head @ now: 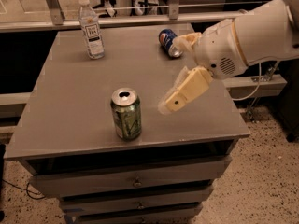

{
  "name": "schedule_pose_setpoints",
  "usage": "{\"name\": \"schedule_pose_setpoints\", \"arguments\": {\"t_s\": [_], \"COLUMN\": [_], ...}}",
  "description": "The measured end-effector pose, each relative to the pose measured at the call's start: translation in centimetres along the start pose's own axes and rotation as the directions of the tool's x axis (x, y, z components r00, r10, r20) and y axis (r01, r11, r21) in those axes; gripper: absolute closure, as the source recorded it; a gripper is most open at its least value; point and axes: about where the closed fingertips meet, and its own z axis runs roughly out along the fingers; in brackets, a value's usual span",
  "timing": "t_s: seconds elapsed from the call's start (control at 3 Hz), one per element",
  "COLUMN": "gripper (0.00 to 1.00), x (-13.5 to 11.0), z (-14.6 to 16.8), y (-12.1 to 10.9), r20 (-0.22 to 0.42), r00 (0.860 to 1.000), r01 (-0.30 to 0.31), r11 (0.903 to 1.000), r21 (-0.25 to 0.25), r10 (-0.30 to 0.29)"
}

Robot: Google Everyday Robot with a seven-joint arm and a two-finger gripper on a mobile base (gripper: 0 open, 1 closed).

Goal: Move green can near blue plastic bottle

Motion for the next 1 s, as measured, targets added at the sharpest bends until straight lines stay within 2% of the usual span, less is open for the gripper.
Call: {"name": "schedule_pose_setpoints", "arguments": {"t_s": [0.33,0.67,1.0], "gripper": [0.00,0.00,0.00], "x": [0.5,2.5,4.6], "z": [0.1,2.2,5.4], "y": [0.4,1.5,2.2], "r20": [0.015,0.076,0.170], "r00": [1.000,0.996,0.982], "r01": [-0.011,-0.043,-0.078], "r11": [0.9999,0.9991,0.9969], "r21": [0.000,-0.002,-0.013], "r10": [0.011,0.043,0.079]}}
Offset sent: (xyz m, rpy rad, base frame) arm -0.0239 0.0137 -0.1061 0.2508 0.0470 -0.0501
